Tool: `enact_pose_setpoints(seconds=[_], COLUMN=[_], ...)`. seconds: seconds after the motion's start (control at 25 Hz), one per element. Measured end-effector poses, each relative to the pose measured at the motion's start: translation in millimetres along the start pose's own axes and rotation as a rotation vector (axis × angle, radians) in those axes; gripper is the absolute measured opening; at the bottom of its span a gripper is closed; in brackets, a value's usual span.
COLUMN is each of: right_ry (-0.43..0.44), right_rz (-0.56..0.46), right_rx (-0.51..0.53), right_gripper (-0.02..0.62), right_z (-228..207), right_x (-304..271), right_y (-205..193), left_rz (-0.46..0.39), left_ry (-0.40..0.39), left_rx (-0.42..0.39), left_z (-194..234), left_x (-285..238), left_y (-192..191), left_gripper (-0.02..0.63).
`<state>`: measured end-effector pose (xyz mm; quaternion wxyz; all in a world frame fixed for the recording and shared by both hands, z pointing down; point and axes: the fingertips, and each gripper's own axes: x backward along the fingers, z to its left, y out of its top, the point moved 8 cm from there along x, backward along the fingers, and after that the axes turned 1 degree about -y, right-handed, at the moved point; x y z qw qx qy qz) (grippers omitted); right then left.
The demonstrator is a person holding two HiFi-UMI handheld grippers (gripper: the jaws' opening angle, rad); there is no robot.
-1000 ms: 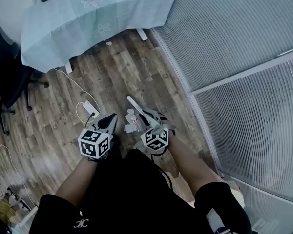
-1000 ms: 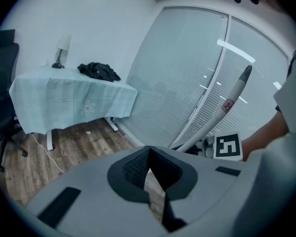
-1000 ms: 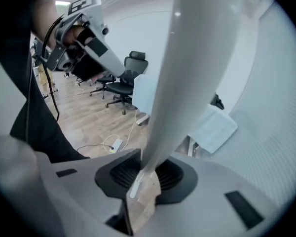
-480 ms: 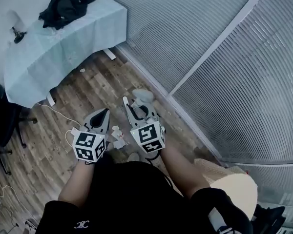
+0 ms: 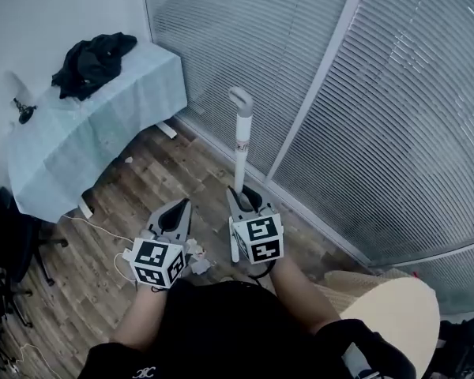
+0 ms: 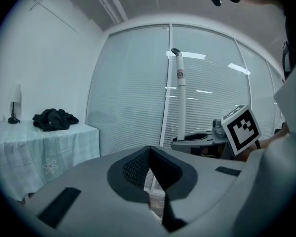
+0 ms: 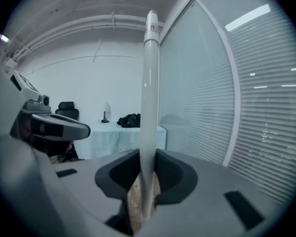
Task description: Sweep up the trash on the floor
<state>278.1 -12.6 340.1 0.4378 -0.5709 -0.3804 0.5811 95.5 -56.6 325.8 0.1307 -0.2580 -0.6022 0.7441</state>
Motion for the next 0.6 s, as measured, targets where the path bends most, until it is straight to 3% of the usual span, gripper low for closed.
enact_pose_setpoints(seconds=[0.36, 0.6], right_ry=[-0.042, -0.059], right_rz=[-0.007, 0.012], right_rx=[-0.014, -0.009], right_gripper=[0.095, 0.095], right_z=[-14, -12], right_x=[25, 18], right_y=[-6, -6], left_rz=[0.010, 0.035], left_ry=[-0.077, -0.110], left_rx=[-0.040, -0.070], left_z=[-30, -27], left_x=[-9, -14], left_y=[1, 6], left_gripper=[-0.005, -0.005])
